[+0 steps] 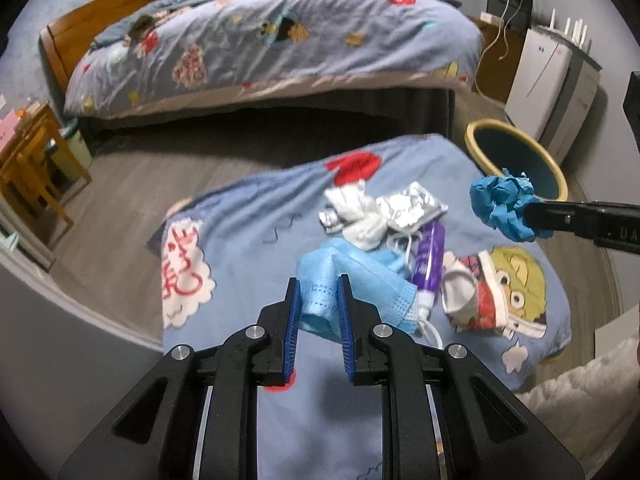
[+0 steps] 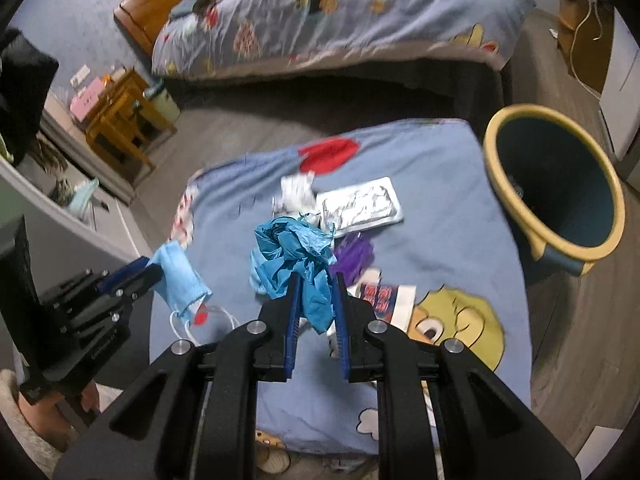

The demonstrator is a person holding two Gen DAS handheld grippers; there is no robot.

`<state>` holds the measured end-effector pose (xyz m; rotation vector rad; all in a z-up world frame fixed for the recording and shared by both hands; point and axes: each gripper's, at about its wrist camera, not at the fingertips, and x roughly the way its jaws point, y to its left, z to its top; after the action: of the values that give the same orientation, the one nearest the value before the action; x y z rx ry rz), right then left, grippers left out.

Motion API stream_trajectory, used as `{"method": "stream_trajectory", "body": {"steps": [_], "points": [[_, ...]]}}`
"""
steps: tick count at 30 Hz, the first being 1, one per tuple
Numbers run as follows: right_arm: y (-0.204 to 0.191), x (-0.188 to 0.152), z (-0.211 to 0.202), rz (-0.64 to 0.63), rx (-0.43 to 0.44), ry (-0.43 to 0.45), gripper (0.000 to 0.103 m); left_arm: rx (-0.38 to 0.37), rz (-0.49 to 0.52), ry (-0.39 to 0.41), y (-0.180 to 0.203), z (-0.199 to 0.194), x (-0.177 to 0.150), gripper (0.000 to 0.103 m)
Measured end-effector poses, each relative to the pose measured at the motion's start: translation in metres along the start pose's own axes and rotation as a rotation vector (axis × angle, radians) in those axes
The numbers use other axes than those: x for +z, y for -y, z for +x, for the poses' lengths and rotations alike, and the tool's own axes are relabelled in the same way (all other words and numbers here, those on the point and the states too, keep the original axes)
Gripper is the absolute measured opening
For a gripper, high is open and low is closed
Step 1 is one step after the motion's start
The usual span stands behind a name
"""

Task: Collect trash
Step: 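Grasp the blue face mask with left gripper while right grasps the blue glove, then carry the mask and glove over the bin and open both grippers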

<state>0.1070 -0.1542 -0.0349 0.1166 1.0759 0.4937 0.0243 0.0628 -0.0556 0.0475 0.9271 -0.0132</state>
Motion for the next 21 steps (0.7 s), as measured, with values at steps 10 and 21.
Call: {"method": "stream_trajectory", "body": {"steps": [10,21], "points": [[0.02,0.039,-0.051,-0.002,0.018,0.146,0.015,-0.016,0.013,0.066,0.009,-0.01,0.018,0.019],[0.078,0.081,-0.08,0.063,0.002,0.228,0.015,-0.047,0.044,0.141,0.033,-0.025,0.048,0.019]]}}
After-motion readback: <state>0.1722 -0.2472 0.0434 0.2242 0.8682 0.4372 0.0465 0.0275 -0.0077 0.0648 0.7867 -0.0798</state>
